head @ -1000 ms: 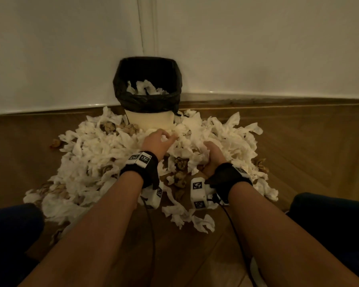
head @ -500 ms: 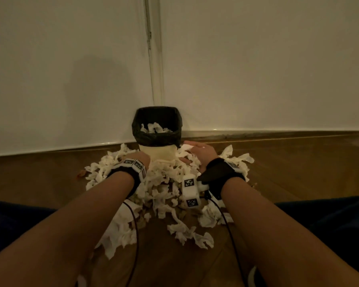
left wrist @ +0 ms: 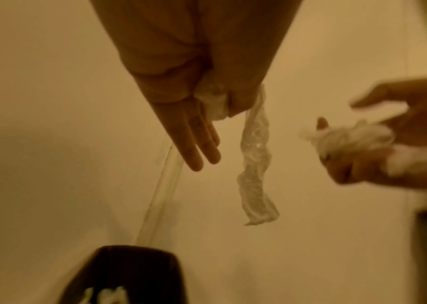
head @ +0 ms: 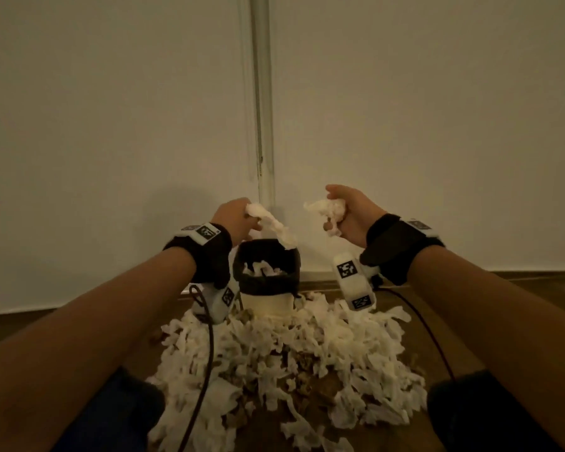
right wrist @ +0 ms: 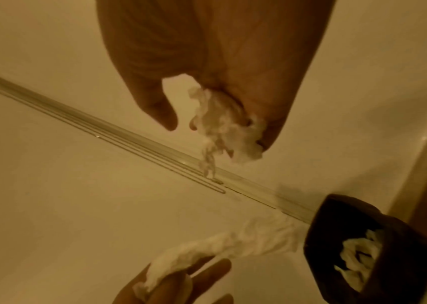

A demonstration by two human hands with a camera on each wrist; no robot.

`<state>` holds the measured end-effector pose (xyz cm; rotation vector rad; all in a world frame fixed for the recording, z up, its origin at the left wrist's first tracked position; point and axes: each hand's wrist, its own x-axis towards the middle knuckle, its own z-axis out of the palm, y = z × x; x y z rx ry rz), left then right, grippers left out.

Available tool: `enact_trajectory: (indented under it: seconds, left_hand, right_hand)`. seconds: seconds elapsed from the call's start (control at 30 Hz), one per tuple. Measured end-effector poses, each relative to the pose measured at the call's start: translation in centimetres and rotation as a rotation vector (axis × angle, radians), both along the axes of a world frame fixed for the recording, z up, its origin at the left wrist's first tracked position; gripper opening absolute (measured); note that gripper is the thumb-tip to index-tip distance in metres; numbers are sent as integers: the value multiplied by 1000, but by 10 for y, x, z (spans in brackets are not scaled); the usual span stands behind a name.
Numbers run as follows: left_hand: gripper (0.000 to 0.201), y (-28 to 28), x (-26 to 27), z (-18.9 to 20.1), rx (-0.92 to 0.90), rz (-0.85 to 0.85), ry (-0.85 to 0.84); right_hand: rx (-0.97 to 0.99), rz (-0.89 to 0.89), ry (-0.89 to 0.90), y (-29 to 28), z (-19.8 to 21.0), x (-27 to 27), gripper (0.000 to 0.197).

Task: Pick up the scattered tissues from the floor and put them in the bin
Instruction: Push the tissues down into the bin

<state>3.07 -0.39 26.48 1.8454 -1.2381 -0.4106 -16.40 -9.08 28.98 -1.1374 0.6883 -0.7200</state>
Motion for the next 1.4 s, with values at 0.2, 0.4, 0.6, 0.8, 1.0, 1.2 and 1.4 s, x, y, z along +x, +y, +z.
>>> enact_trajectory:
  seconds: [0.2,0.4,0.6,0.8,1.0,1.2,1.4]
  left_hand:
    - [27,6,-6,15,-339,-41,481]
    - [42,12,-15,16,-434,17,514]
    - [40,10,-30,12,-415,78,400]
    - [31,6,-27,4,-267,118,508]
    - [69,3,-29,4,-201,59,788]
    - [42,4,-30,-1,-194,78,831]
    - [35,3,-20,-16,-207,118,276]
  right_hand:
    - [-78,-30,-67,-3,8,-12,51]
    - [-153,-84,-97,-1,-3,-4,36]
    - [-166,1,8,22,-6,21,30]
    - [-17,29,-86,30,-4,30,21]
    - [-169,-36,14,26,-10,31,16]
    - [-187,-11,-2,27,-19,30,16]
    - [-168,-24,22,25,-20,24,11]
